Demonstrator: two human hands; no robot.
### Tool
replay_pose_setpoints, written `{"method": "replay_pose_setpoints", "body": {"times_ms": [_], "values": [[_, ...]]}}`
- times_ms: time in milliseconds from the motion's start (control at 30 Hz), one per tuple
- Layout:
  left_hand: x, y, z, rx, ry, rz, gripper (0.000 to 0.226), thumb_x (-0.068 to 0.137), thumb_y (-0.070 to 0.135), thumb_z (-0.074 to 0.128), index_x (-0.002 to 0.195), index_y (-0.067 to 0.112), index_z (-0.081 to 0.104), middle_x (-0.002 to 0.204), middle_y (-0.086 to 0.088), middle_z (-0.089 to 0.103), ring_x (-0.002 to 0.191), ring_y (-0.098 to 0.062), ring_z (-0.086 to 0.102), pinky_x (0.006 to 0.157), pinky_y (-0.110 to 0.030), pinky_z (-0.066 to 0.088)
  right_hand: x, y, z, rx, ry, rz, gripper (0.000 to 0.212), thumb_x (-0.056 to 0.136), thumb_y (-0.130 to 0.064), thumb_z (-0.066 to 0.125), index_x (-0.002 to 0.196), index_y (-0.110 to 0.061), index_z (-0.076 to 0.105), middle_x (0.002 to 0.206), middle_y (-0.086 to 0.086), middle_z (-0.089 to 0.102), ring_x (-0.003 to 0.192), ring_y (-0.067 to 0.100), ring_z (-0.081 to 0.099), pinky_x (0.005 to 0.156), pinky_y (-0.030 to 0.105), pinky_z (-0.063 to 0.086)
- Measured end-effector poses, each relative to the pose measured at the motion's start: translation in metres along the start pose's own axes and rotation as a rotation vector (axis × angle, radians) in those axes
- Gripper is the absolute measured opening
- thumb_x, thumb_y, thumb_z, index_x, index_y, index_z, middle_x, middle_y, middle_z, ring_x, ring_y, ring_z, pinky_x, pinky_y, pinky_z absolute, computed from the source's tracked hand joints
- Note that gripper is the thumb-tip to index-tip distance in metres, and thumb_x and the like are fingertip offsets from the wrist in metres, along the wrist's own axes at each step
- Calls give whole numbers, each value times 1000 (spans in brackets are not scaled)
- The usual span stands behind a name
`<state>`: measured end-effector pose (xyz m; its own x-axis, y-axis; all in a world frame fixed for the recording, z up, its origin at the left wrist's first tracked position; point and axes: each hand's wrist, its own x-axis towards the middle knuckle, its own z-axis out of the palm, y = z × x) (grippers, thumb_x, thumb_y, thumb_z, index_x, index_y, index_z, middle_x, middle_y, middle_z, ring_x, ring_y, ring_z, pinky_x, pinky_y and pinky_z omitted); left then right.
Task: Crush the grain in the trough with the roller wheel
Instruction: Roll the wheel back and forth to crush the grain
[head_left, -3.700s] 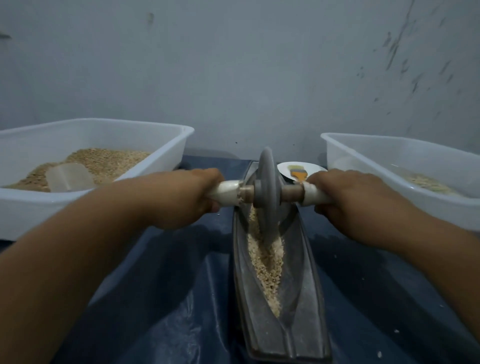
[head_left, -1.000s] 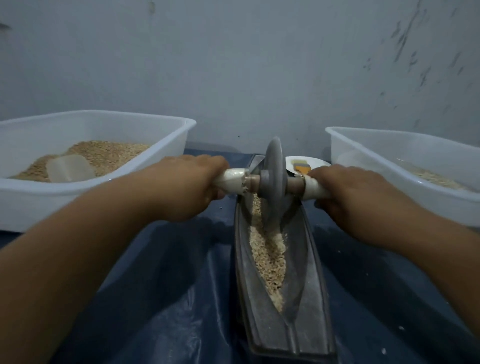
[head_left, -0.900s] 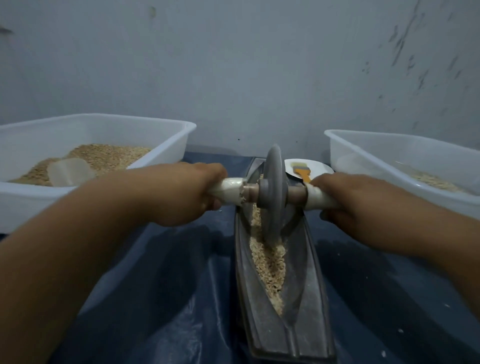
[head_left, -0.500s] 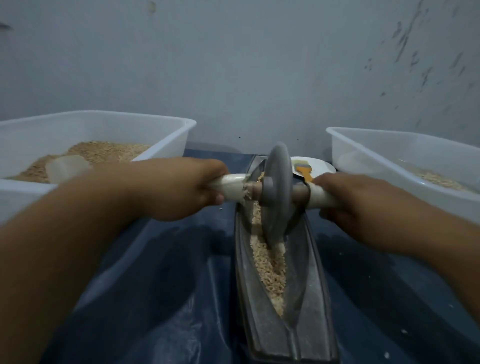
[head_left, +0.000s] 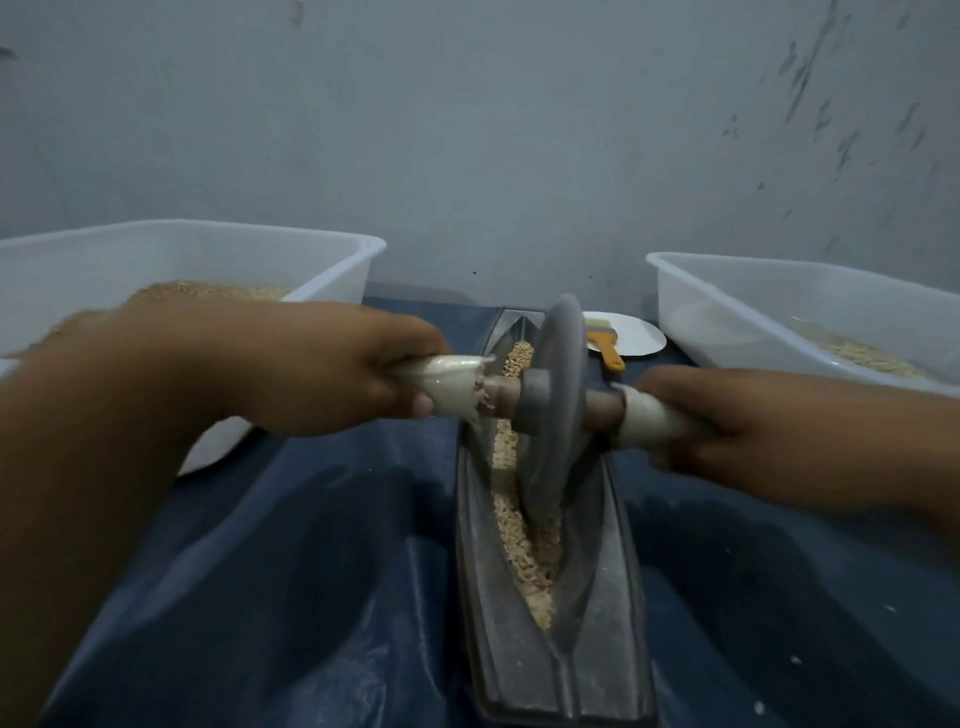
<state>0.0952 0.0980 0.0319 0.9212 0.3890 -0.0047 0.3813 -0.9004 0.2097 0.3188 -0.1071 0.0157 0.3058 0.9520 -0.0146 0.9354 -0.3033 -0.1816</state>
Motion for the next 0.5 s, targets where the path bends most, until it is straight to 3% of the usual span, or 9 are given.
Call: {"method": "replay_pose_setpoints", "body": {"times_ms": [100,167,233,300,400,433,500], "values": [[17,-6,20,83,179,-11,14,95,34,53,108,36,47,99,10,56,93,-13,53,82,-35,42,17,-6,19,-254,372,-33,16,93,-36,57,107,-34,50,100,-10,56,93,24,57,80,40,46],[22,-8,25,139,269,7,20,95,31,54,114,32,47,103,8,53,97,-18,52,87,-37,41,21,-7,22,-280,422,-52,15,95,-34,55,108,-30,49,102,-7,56,93,25,55,79,37,44],[18,-8,21,82,216,7,21,94,32,56,112,35,48,102,12,54,98,-15,52,88,-35,41,14,-4,14,-216,304,-59,13,94,-36,55,101,-37,45,97,-11,57,89,20,56,80,40,47],[7,-7,8,3,50,-4,17,90,40,59,104,41,49,93,15,57,90,-6,54,84,-32,43,1,-1,0,-83,73,-35,16,90,-43,57,95,-46,43,89,-16,58,81,9,57,78,37,49],[-14,-6,-12,-17,-132,15,30,75,66,54,99,48,53,80,16,59,73,-3,55,73,-31,45,-16,0,-20,54,-229,-36,37,73,-65,57,108,-55,47,89,-22,60,80,5,58,77,33,50],[-17,-6,-16,-31,-153,31,39,68,70,52,100,48,54,77,15,59,71,-4,55,73,-34,47,-19,1,-25,69,-276,-41,46,68,-70,55,110,-55,48,91,-20,61,81,5,59,77,33,51],[-15,-8,-16,-75,-150,29,42,67,68,53,102,44,57,76,12,59,73,-8,56,76,-39,48,-19,2,-26,92,-284,-36,41,70,-69,57,109,-57,49,91,-20,62,81,3,59,75,32,49]]}}
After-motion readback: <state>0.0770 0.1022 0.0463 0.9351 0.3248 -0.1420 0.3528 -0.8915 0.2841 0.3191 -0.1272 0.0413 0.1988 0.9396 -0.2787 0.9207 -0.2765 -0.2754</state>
